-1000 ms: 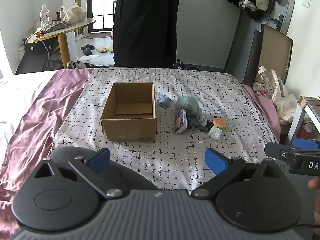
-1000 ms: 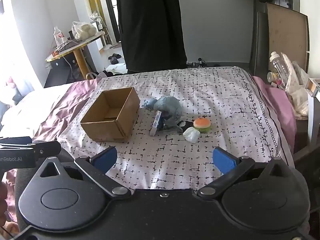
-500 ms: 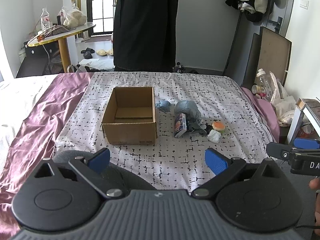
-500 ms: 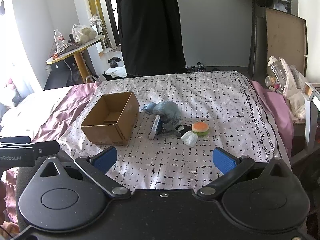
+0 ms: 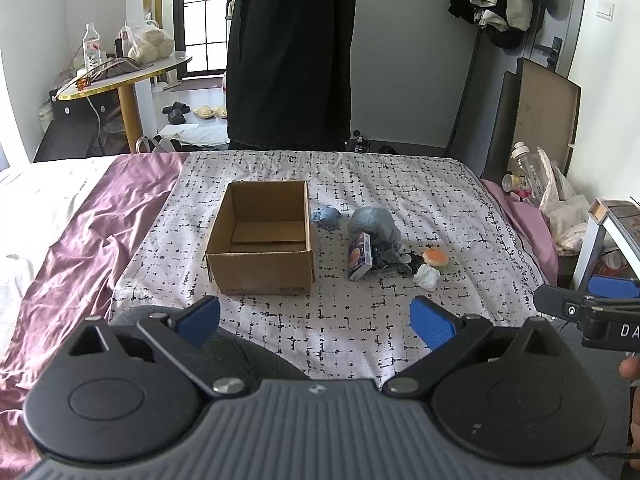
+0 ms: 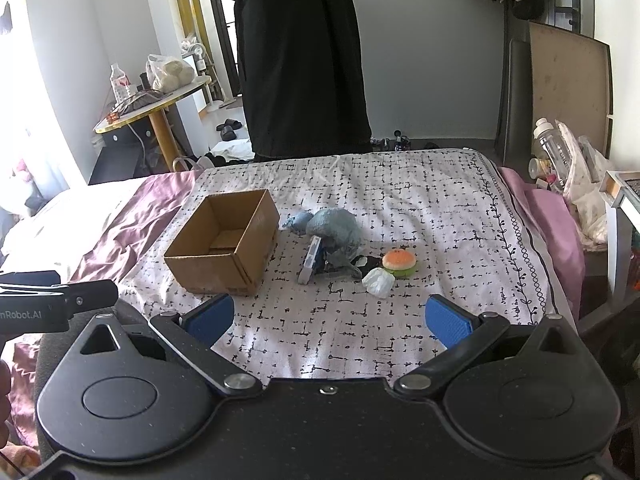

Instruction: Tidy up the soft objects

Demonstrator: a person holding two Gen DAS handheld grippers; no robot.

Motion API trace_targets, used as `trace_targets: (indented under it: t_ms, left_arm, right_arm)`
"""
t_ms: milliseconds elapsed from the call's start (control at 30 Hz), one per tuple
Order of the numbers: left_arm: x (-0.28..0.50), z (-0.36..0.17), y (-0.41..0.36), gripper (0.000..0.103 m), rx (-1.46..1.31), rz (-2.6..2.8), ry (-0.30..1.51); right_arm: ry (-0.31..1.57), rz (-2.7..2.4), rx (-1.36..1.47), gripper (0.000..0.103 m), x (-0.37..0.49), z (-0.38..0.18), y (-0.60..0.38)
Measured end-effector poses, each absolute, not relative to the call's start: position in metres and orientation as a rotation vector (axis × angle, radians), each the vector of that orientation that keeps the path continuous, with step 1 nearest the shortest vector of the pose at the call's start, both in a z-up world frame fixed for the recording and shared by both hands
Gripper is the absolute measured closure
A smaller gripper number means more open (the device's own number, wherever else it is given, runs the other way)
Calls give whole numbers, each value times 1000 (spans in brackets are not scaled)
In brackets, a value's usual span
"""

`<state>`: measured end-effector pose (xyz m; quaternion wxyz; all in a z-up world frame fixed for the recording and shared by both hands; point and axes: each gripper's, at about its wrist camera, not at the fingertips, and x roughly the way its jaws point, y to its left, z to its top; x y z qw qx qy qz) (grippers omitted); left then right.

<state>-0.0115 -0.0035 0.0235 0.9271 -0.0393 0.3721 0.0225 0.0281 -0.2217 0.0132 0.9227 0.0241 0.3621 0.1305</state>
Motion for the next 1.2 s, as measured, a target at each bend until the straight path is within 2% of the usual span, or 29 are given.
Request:
trace_targets:
  t_ms: [1200]
  left_arm:
    - [-18,37,-2,2,-72,50,729]
  right_arm:
    - [727,267,49,0,23,17,-225]
